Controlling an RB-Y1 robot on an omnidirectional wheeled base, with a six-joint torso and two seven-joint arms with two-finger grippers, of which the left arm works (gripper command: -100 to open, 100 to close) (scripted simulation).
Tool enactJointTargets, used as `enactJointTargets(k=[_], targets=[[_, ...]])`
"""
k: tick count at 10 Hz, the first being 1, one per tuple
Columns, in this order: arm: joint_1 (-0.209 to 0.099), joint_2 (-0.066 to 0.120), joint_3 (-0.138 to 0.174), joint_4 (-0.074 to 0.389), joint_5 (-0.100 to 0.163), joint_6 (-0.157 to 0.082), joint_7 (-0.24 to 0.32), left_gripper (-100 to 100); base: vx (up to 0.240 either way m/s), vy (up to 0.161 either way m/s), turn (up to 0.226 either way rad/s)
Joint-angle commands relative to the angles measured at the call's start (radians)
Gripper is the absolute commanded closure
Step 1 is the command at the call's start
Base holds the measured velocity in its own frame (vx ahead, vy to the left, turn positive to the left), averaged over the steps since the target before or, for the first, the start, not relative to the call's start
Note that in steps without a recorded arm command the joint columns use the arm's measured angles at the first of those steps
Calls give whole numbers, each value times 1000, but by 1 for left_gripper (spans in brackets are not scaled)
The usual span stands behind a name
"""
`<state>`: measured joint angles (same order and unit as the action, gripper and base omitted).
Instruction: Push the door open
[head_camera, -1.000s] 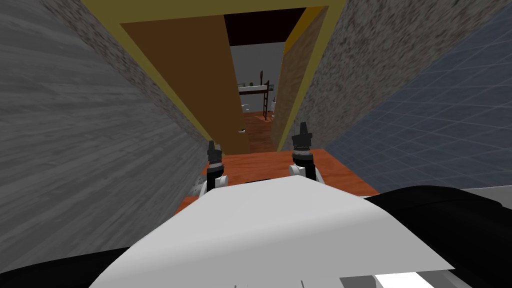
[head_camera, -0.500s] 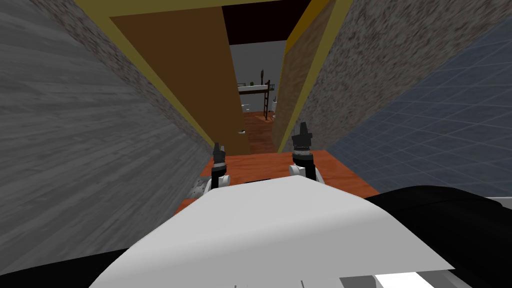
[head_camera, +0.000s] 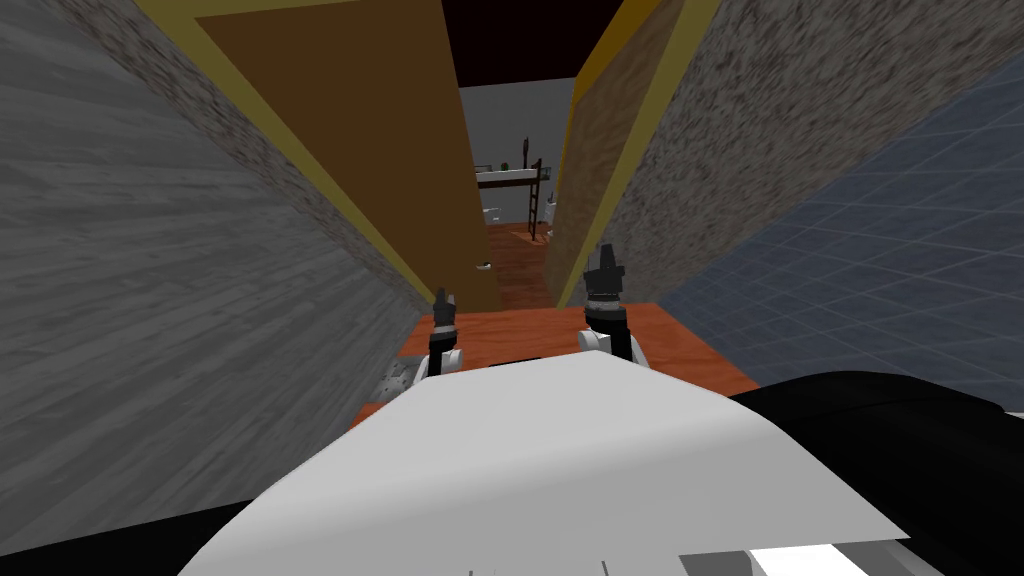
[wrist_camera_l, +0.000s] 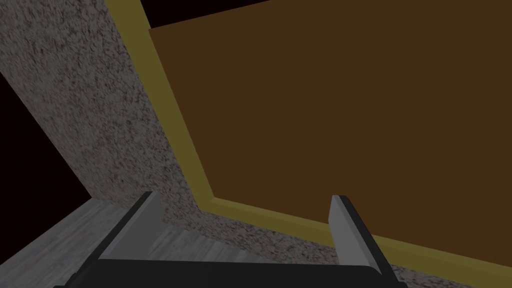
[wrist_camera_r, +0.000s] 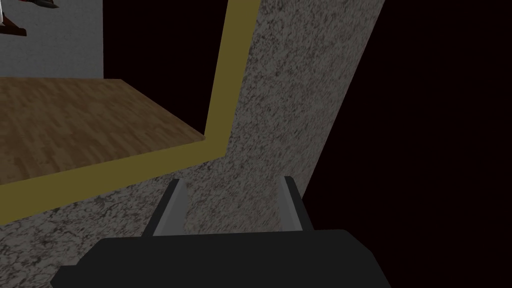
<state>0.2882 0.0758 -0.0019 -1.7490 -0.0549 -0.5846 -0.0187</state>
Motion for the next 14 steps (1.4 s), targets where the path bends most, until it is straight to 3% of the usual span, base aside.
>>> enactJointTargets(k=[1,5,6,14], targets=[[-16,0,-4,43,0,-10,2,-100,59,5,8],[-63,9,-14,158,4,-33,18,-100,90,-2,13],[-63,9,-14,164,4,-33,18,-100,67,-6,4],[-159,20,-36,407,13,-79,51,-100,95,-1,13]])
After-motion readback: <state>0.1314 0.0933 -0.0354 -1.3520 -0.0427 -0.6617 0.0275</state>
